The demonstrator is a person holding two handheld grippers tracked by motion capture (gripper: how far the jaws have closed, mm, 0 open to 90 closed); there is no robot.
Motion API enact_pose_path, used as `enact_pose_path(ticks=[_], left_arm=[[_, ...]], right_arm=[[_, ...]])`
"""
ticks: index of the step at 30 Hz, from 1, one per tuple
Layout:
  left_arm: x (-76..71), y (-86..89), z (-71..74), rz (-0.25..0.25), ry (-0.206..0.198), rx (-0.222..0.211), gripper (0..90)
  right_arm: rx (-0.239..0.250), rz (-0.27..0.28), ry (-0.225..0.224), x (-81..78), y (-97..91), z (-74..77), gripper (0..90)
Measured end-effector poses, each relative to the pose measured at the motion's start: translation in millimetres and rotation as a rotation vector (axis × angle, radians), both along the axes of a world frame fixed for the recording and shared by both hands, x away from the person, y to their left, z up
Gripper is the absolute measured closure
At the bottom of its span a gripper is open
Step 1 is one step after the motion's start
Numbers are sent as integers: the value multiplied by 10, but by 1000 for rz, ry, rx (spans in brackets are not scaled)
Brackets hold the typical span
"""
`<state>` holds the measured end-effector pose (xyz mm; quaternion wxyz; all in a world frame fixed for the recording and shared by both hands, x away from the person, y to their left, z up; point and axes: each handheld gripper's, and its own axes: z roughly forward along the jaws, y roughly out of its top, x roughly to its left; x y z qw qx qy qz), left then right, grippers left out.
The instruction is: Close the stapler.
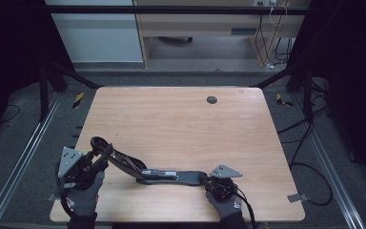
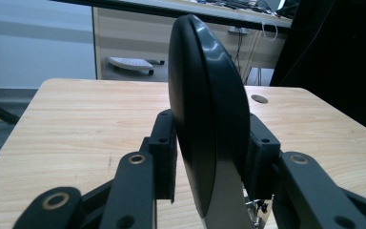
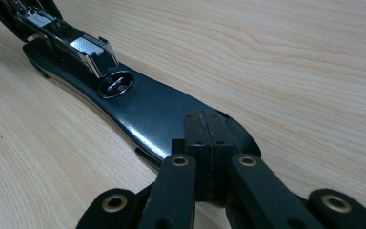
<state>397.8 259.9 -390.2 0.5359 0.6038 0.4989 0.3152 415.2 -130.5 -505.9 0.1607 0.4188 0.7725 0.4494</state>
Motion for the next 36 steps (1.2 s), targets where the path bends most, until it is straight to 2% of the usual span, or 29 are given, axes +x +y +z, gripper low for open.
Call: enact_pose_path(ticks=[5, 10, 11, 19, 25, 34, 36], left_arm=[[1, -122, 52, -16, -16, 16, 631], [-6, -270, 101, -13, -31, 57, 637], [-7, -322, 116, -8, -43, 80, 636], [-21, -504, 151, -10, -58, 125, 633], [-28, -585, 163, -8, -63, 142, 628], [-37, -727, 173, -7, -80, 195, 625], [-40, -780, 175, -4, -87, 218, 625]], right_arm=[[0, 2, -1, 5, -1, 0, 900], [0, 4, -1, 6, -3, 0, 900], [-1, 3, -2, 5, -2, -1, 900], [0, 2, -1, 7, -2, 0, 900], [1, 2, 0, 7, -2, -1, 900], [3, 2, 0, 5, -2, -1, 900], [4, 3, 0, 8, -5, -2, 900]])
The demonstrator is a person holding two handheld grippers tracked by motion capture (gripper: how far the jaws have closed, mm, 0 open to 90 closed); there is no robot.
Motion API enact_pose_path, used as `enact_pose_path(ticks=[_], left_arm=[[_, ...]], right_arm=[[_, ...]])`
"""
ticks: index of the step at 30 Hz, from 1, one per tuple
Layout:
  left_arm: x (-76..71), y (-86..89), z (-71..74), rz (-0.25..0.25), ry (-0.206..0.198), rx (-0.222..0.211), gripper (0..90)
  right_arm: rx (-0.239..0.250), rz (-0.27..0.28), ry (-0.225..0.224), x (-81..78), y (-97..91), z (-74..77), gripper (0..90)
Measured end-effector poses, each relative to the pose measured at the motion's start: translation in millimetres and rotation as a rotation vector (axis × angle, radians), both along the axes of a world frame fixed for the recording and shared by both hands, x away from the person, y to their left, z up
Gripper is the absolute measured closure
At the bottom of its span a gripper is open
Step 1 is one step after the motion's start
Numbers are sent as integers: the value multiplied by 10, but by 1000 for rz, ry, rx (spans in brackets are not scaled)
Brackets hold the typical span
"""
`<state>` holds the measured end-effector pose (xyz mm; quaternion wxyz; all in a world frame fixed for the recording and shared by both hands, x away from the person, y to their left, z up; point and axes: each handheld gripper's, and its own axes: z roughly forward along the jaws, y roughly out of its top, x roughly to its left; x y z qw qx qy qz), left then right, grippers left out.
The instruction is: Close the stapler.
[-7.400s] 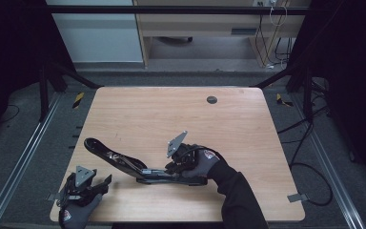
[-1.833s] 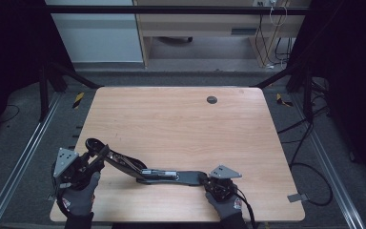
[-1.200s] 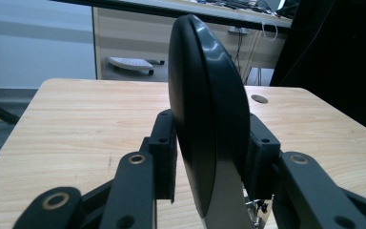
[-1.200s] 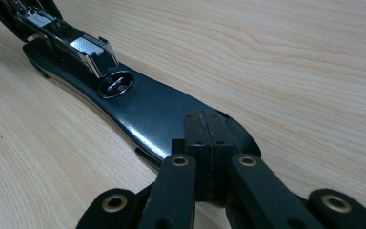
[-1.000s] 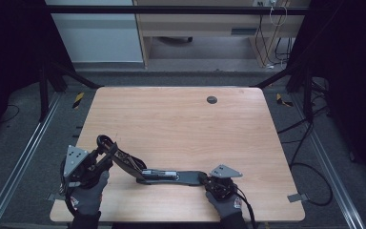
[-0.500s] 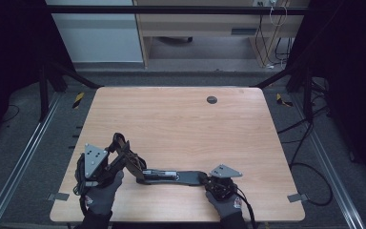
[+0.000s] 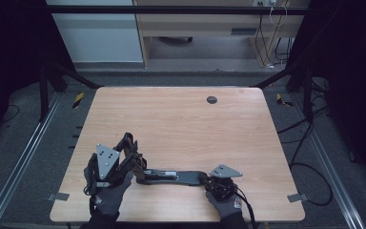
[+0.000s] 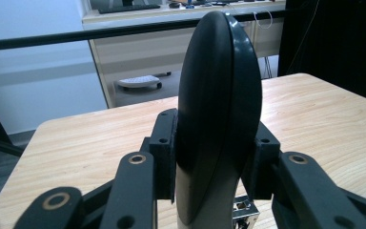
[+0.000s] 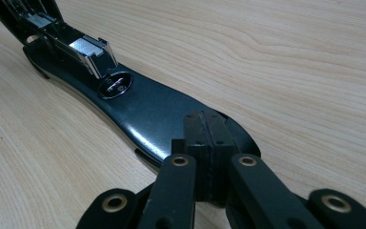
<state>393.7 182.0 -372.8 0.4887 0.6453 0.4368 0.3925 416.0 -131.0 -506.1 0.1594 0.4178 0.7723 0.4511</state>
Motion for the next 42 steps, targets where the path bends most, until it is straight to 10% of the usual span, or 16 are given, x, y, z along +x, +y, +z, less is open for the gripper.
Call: enact_pose_path(ticks=[42], left_arm=[[-92, -1102, -334, -18, -163, 498, 611]], right_arm=[[6, 3, -1, -5, -9, -7, 900]])
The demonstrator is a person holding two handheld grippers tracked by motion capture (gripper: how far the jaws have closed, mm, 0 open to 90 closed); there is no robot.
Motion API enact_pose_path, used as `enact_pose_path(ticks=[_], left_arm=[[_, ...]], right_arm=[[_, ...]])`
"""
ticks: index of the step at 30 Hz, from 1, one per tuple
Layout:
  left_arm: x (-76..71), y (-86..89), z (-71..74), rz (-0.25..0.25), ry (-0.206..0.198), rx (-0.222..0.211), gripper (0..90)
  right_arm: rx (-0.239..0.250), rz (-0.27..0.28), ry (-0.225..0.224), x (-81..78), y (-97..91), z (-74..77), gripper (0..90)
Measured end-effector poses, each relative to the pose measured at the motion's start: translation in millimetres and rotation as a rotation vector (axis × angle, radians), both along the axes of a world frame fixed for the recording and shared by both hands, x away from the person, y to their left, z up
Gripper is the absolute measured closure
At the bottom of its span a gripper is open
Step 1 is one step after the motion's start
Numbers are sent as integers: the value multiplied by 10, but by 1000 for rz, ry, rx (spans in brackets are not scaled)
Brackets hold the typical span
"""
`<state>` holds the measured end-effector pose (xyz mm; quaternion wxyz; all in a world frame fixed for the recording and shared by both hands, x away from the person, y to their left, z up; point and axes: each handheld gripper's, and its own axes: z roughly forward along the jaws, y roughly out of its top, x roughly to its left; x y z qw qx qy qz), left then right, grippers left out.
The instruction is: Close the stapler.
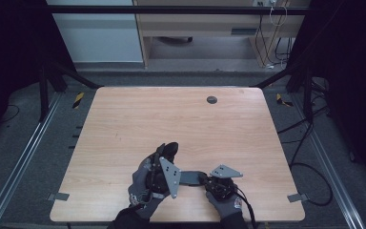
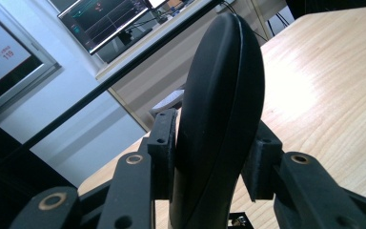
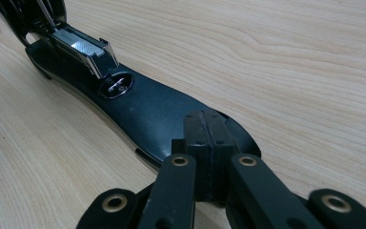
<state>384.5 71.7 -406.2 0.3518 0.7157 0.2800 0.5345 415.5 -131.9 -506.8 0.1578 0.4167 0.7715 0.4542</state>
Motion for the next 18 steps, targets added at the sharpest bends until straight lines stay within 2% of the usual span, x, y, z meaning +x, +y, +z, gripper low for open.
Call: enact_pose_path(ticks=[9, 10, 13, 15, 18], left_arm=[[-6, -134, -104, -19, -12, 66, 598], [-10, -168, -132, -20, -13, 86, 596], [-12, -199, -162, -24, -18, 102, 595], [-18, -230, -192, -28, -19, 135, 592], [-19, -269, -241, -42, -24, 158, 587]], right_arm=[[5, -2, -1, 0, -1, -3, 900], [4, -1, -2, 1, -2, -5, 900], [7, -1, -2, -1, -1, -5, 900], [7, 1, -4, 0, -2, -7, 900], [10, 9, -3, 0, -2, -9, 900]])
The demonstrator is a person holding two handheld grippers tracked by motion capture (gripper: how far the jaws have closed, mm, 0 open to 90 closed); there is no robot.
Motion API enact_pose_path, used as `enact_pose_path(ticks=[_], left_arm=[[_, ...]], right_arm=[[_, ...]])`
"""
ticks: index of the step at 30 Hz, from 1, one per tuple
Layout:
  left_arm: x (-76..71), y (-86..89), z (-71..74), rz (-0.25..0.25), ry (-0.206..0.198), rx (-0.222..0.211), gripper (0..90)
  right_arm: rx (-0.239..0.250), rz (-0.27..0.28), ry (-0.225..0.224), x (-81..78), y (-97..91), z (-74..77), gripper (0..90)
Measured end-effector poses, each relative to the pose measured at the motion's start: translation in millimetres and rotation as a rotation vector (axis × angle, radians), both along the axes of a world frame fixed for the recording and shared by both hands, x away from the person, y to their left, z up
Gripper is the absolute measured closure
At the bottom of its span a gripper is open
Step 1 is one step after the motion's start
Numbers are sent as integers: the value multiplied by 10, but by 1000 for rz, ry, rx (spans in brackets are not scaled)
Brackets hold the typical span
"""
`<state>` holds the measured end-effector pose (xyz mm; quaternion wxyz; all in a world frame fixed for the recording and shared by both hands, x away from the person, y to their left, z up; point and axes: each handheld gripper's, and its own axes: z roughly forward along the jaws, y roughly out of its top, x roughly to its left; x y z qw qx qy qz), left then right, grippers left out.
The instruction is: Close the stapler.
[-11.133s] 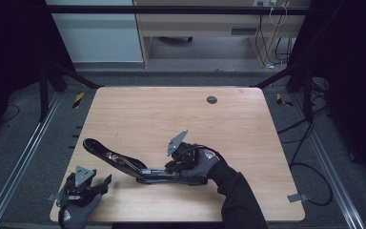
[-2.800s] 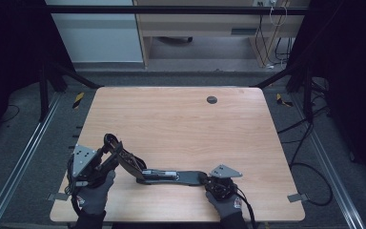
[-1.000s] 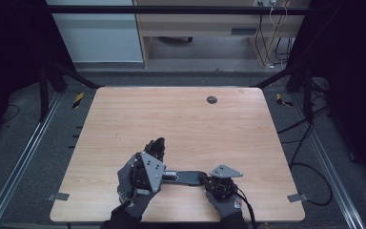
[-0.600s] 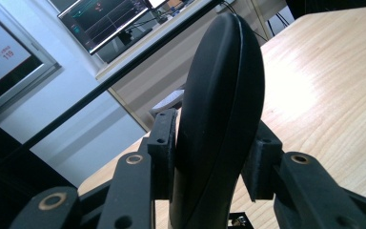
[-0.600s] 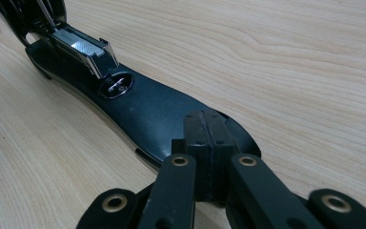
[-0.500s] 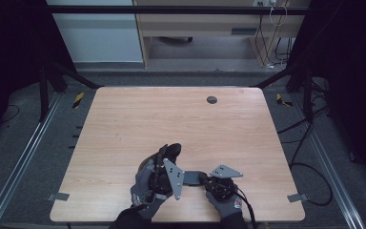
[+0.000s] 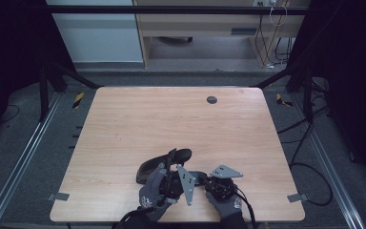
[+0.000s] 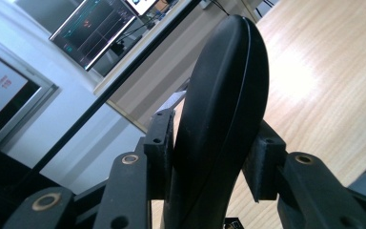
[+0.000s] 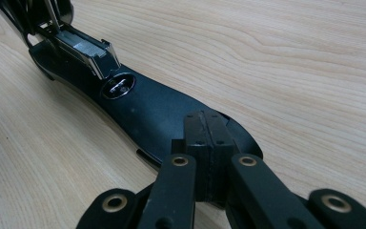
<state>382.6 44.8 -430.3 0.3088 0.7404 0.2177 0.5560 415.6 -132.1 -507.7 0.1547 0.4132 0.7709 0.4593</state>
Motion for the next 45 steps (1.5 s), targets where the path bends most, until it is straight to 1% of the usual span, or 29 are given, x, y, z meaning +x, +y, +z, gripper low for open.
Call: enact_pose_path(ticks=[1, 2, 4, 5, 6, 10, 11, 14, 15, 17, 18, 20, 21, 23, 24, 28, 29, 32, 41, 43, 45], left_arm=[[0, -17, -21, -6, -1, 9, 585], [-7, -36, -42, -6, 2, 31, 583], [-12, -70, -79, -11, 1, 49, 577], [-14, -105, -120, -17, 0, 66, 574], [-14, -105, -120, -17, 0, 66, 572], [-14, -171, -201, -25, 2, 102, 565], [-14, -178, -210, -26, 3, 104, 560], [-11, -215, -263, -32, 12, 132, 554], [-9, -234, -299, -38, 15, 152, 546], [-12, -256, -341, -44, 27, 163, 542], [-12, -256, -341, -44, 27, 163, 538], [-13, -274, -378, -50, 30, 180, 535], [-17, -288, -407, -55, 32, 205, 530], [-18, -295, -428, -57, 33, 207, 526], [-11, -301, -442, -66, 29, 226, 526], [-19, -320, -490, -62, 30, 235, 523], [-18, -330, -507, -66, 33, 248, 522], [-20, -337, -528, -67, 28, 251, 520], [-21, -333, -524, -68, 29, 256, 521], [-19, -332, -524, -73, 37, 257, 517], [-25, -334, -533, -73, 35, 261, 514]], right_arm=[[6, -2, -1, 0, 5, -2, 900], [6, 0, 0, -1, 6, -2, 900], [4, 0, -1, 1, 10, -3, 900], [5, -1, 0, 0, 10, -3, 900], [5, -1, 0, 0, 10, -3, 900], [10, 0, 2, 0, 8, -4, 900], [9, 0, 0, 0, 6, -6, 900], [8, 0, -3, 0, 6, -8, 900], [8, 1, -4, 0, 6, -8, 900], [8, 1, -4, 0, 6, -9, 900], [8, 1, -4, 0, 6, -9, 900], [7, 1, -4, -2, 7, -8, 900], [5, 4, -4, -4, 9, -7, 900], [5, 4, -5, -5, 8, -7, 900], [4, 5, -5, -4, 8, -7, 900], [3, 8, -8, -2, 5, -7, 900], [2, 8, -6, -3, 5, -7, 900], [1, 10, -9, -4, 6, -7, 900], [-7, 12, -4, -18, -23, 3, 900], [-8, 8, -2, -20, -38, 6, 900], [-9, 3, -3, -16, -61, 4, 900]])
